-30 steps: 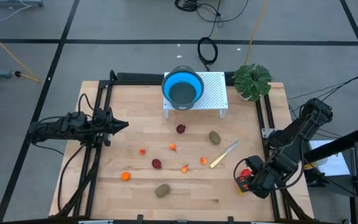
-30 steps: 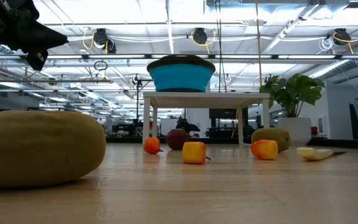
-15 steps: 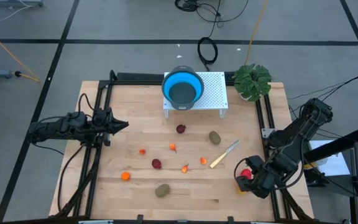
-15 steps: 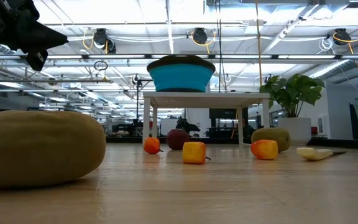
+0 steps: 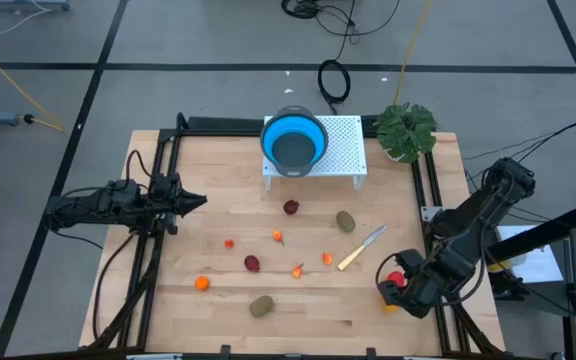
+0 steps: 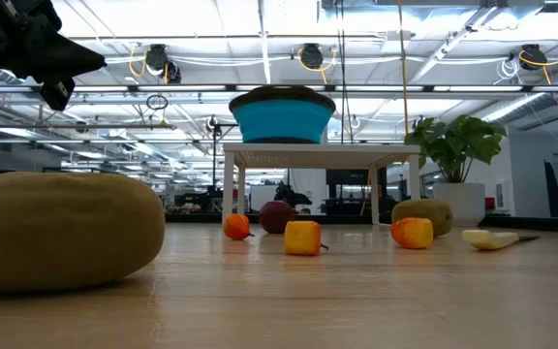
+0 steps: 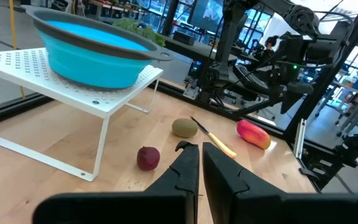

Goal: Pick & Place Fruit
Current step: Put the mango into the blue strainer bowl on the shelf

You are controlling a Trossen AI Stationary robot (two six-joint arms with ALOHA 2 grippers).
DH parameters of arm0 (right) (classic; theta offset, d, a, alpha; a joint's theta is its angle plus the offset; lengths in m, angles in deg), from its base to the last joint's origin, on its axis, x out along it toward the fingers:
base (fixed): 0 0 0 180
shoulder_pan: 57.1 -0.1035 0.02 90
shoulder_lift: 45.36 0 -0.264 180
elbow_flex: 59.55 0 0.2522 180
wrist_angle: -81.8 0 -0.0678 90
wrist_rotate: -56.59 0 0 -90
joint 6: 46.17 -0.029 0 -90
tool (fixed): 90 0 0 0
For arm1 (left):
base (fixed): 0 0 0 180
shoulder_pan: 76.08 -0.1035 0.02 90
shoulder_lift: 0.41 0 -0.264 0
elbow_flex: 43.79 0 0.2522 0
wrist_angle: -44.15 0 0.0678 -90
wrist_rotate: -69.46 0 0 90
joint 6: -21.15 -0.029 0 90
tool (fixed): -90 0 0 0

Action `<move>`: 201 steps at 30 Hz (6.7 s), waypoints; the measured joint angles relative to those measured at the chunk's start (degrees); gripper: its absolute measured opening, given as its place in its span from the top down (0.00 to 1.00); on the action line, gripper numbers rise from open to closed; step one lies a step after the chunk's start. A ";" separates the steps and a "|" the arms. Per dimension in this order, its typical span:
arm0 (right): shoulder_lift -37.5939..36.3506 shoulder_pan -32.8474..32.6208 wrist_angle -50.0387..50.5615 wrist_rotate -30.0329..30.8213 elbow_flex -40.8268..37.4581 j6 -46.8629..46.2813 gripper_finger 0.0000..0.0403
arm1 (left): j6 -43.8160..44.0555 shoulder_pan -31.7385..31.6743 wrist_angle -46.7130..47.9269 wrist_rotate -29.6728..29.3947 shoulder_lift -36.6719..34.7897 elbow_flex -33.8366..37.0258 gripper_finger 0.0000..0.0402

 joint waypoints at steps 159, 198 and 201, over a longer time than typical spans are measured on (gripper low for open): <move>-1.66 21.91 -64.56 45.19 -14.09 68.10 0.48 | -2.51 -0.02 -5.97 -0.89 0.00 0.02 0.95; -1.66 45.24 -82.33 37.00 -14.09 127.34 0.48 | -21.63 -0.07 -41.73 -5.50 51.50 -21.13 0.33; -1.66 45.57 -82.42 35.52 -14.09 128.01 0.48 | -24.64 -0.07 -37.13 -5.52 55.64 -26.60 0.33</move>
